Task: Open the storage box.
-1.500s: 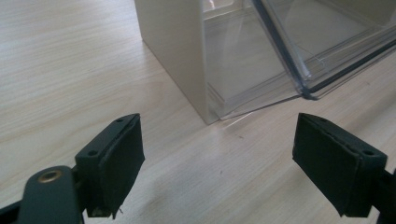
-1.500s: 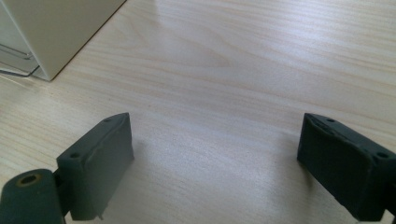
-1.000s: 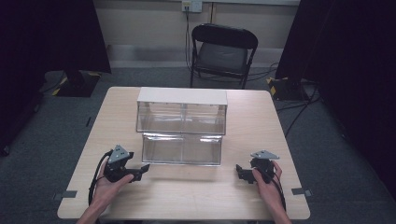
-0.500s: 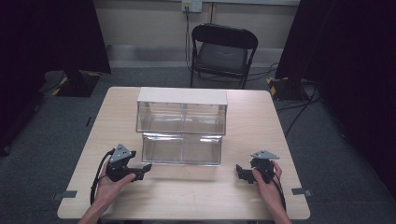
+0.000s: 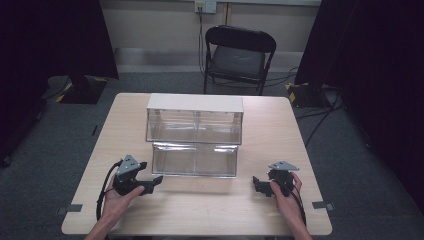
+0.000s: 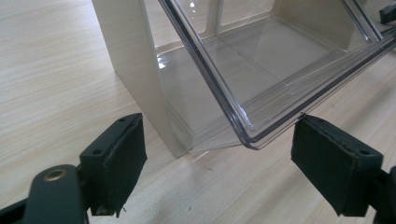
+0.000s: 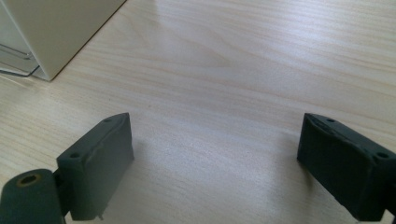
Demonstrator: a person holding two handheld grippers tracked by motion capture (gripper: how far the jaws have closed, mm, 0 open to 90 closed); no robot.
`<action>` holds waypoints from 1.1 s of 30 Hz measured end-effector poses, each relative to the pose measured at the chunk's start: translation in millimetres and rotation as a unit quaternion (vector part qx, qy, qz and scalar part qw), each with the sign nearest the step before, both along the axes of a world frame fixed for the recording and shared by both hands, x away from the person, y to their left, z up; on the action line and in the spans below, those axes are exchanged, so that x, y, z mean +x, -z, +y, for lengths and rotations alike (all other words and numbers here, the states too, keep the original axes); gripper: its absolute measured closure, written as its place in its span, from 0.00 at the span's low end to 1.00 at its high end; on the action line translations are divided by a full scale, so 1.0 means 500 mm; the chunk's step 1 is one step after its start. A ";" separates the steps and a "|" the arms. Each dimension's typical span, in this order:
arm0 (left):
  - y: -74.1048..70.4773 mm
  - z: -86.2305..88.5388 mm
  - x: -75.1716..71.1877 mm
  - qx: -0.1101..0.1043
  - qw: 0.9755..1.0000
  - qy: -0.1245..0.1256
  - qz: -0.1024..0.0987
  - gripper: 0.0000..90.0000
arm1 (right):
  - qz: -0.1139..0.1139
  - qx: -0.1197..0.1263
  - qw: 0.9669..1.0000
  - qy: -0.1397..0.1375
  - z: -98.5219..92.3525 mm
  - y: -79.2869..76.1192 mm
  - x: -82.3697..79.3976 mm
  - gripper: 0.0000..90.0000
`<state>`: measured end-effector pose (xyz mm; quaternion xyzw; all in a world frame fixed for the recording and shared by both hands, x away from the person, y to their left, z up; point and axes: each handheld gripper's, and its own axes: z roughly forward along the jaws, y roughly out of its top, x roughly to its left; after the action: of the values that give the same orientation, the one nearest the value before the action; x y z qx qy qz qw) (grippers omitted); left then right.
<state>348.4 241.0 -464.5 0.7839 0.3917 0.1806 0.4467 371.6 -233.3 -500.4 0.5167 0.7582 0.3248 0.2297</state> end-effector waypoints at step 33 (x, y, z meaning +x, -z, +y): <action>-0.009 0.008 -0.007 -0.024 1.000 0.004 -0.013 0.20 | 0.000 0.000 1.000 0.000 0.000 0.000 0.000 0.11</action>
<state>345.1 245.2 -460.3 0.7723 0.3870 0.1793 0.4708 371.6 -233.3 -500.4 0.5166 0.7582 0.3248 0.2297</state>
